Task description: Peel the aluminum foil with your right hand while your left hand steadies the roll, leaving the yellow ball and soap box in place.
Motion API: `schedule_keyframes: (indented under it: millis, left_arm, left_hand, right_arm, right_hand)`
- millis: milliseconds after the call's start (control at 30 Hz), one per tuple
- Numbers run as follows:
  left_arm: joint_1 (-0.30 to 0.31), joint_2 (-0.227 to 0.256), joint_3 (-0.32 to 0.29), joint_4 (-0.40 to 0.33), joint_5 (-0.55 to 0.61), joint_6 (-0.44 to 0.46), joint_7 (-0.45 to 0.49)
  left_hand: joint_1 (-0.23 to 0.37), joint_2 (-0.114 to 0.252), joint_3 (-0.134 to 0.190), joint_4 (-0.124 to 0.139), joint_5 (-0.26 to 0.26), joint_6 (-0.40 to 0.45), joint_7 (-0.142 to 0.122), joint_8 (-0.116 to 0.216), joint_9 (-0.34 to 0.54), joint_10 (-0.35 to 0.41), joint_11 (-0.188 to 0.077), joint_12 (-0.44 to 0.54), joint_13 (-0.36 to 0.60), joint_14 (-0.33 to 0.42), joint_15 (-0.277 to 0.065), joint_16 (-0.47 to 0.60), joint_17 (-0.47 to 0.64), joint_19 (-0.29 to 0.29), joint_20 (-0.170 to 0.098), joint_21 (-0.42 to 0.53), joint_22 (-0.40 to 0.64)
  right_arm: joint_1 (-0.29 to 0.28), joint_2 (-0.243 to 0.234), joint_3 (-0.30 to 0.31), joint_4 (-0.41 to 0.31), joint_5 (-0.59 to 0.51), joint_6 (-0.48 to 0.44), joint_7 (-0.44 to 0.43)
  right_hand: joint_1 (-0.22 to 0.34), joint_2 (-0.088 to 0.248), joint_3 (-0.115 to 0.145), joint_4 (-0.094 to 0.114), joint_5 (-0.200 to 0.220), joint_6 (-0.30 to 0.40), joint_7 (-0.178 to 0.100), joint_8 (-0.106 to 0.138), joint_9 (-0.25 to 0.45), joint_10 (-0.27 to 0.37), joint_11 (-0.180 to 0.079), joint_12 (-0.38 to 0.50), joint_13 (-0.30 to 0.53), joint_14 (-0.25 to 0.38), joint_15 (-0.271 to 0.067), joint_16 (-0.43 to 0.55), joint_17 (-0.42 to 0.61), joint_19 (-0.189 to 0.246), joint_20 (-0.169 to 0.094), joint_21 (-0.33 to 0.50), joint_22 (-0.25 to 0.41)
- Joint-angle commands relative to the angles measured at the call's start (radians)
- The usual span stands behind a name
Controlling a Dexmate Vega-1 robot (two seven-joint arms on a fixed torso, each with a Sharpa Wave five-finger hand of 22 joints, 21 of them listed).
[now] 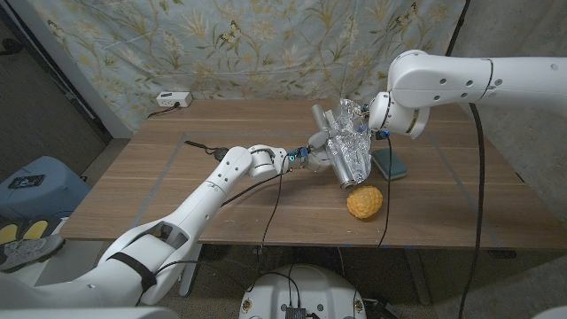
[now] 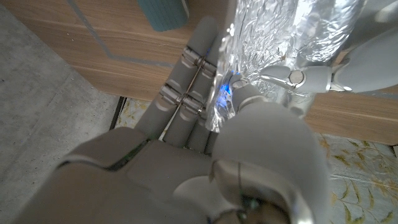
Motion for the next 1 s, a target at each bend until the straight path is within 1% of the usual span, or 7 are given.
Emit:
schedule_keyframes:
  millis: [33,167,233,300,400,500,1000]
  left_arm:
    - [-0.007,-0.009,-0.013,0.029,0.012,0.012,-0.023]
    - [-0.008,-0.010,-0.018,0.036,0.014,0.015,-0.028]
    - [-0.010,-0.010,-0.017,0.044,0.017,0.017,-0.040]
    - [-0.015,-0.014,-0.019,0.062,0.010,0.028,-0.056]
    - [-0.018,-0.027,-0.027,0.090,-0.005,0.041,-0.070]
    - [-0.017,-0.056,-0.045,0.143,-0.043,0.059,-0.095]
    - [-0.004,-0.110,-0.093,0.218,-0.087,0.091,-0.085]
  left_hand:
    - [-0.011,0.004,0.009,-0.001,-0.004,0.022,0.009,0.012,-0.001,0.034,-0.009,0.003,-0.003,0.018,-0.010,0.005,-0.006,0.015,-0.002,0.003,0.000]
    - [-0.017,0.004,0.010,-0.001,-0.005,0.009,0.007,0.007,-0.003,0.032,-0.009,-0.001,-0.005,0.021,-0.013,0.005,-0.011,0.025,-0.004,0.006,0.000]
    - [-0.020,0.002,0.009,-0.004,-0.007,-0.003,0.006,0.004,-0.004,0.009,-0.008,-0.012,-0.006,0.019,-0.011,0.004,-0.013,0.024,-0.006,0.005,0.000]
    - [-0.026,0.003,0.006,-0.005,-0.011,-0.026,0.000,-0.002,-0.006,-0.008,0.001,-0.019,-0.004,0.004,0.005,0.000,-0.015,0.024,-0.004,0.004,0.000]
    - [-0.044,-0.002,-0.004,-0.003,-0.018,-0.059,0.001,-0.009,-0.009,-0.043,0.015,-0.032,-0.003,-0.017,0.016,-0.005,-0.017,0.021,0.003,0.001,0.000]
    - [-0.053,-0.002,-0.010,-0.004,-0.024,-0.086,0.004,-0.011,-0.012,-0.067,0.020,-0.040,-0.001,-0.038,0.030,-0.010,-0.018,0.012,0.011,-0.004,0.000]
    - [-0.060,-0.007,-0.013,-0.011,-0.032,-0.102,-0.005,-0.007,-0.016,-0.079,0.015,-0.040,0.001,-0.054,0.035,-0.014,-0.025,0.014,0.011,-0.006,-0.001]
  right_arm:
    - [-0.032,-0.022,0.043,0.020,0.011,0.000,0.000]
    - [-0.040,-0.034,0.053,0.023,0.017,0.000,0.000]
    - [-0.038,-0.037,0.052,0.027,0.027,0.000,0.000]
    - [-0.033,-0.040,0.046,0.028,0.030,0.000,0.000]
    - [-0.019,-0.038,0.033,0.034,0.043,0.000,0.000]
    - [0.005,-0.033,0.009,0.046,0.065,0.000,0.000]
    - [0.116,-0.012,-0.102,0.101,0.139,0.000,0.000]
  right_hand:
    - [0.016,0.001,0.006,-0.001,0.004,0.015,0.014,-0.002,0.004,0.002,-0.002,0.006,0.007,0.010,-0.001,0.003,0.006,0.004,-0.008,0.007,0.004]
    - [0.017,0.001,0.006,0.002,0.004,0.014,0.015,-0.004,0.004,-0.001,-0.002,0.006,0.011,0.010,0.001,0.000,0.009,0.003,-0.008,0.010,0.005]
    - [0.018,0.002,0.006,0.003,0.004,0.015,0.014,-0.005,0.004,0.000,-0.003,0.007,0.013,0.011,0.000,-0.001,0.010,0.002,-0.008,0.012,0.005]
    - [0.020,0.002,0.006,0.003,0.004,0.015,0.014,-0.006,0.004,-0.001,-0.003,0.007,0.015,0.012,0.000,-0.001,0.012,0.002,-0.008,0.013,0.005]
    - [0.021,0.001,0.006,0.004,0.004,0.016,0.016,-0.007,0.004,0.000,-0.003,0.009,0.018,0.013,-0.001,-0.002,0.014,0.001,-0.008,0.015,0.006]
    - [0.022,0.000,0.005,0.005,0.004,0.016,0.015,-0.009,0.004,0.000,0.001,0.010,0.021,0.015,0.001,-0.003,0.016,0.000,-0.008,0.017,0.006]
    - [0.030,0.001,0.006,0.006,0.004,0.021,0.022,-0.014,0.005,0.000,0.004,0.013,0.033,0.019,0.000,-0.009,0.026,-0.001,-0.008,0.027,0.007]
